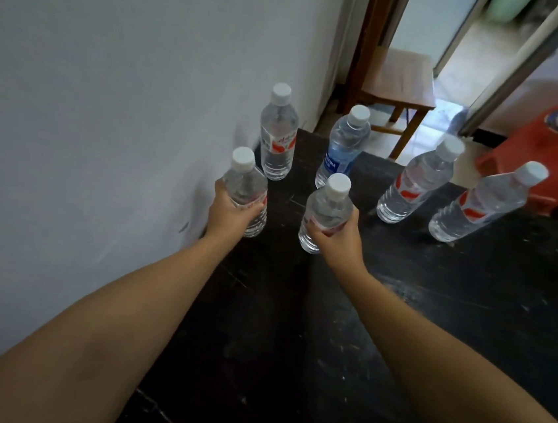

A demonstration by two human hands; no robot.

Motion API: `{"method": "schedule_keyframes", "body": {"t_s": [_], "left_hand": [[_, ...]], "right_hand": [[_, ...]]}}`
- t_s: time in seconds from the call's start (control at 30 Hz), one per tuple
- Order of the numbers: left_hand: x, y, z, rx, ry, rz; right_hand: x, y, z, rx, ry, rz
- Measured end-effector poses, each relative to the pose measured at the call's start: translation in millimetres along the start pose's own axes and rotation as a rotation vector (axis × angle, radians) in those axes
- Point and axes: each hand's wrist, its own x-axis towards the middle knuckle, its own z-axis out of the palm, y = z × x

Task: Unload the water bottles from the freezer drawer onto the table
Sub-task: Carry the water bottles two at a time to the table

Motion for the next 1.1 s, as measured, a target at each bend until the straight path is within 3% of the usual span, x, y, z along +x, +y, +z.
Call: {"method": "schedule_keyframes", "body": {"t_s": [0.2,0.4,0.53,0.67,0.8,0.87,0.97,1.1], "left_hand": [[-1.5,-7.7,2.3,-0.021,0.015,0.053],[0.8,-7.4,8.0,0.012,0.012,-0.008],[-18.2,-27.8,-10.9,0.176,-0.088,-0.172],[-47.2,-46.3,-41.3,0.322,-0.186,-0.223],[-76.6,-50.3,-71.2,0.493,-0.188,-0.161],[-94.3,-54.6,-88.2,0.544,-0.183,-0.127],[-118.1,-62.7,-106.2,0.619,-0.217,-0.087],[-158.5,-76.2,-129.1,0.690,-0.298,-0.047]], "right_hand": [[-1.3,4.9,-5.5,-0.016,-0.029,0.018],[-2.5,13.7,-7.4,0.001,-0.066,0.106],[-14.2,19.5,-6.4,-0.035,-0.040,0.249],[-32.5,17.7,1.1,-0.252,0.004,0.418],[-59.4,10.5,8.8,-0.333,-0.182,0.553],[-82.2,5.6,15.2,-0.526,-0.329,0.485],[-111.9,1.7,27.9,-0.908,-0.434,0.239],[-149.2,4.3,53.9,-1.117,-0.552,0.059]]}}
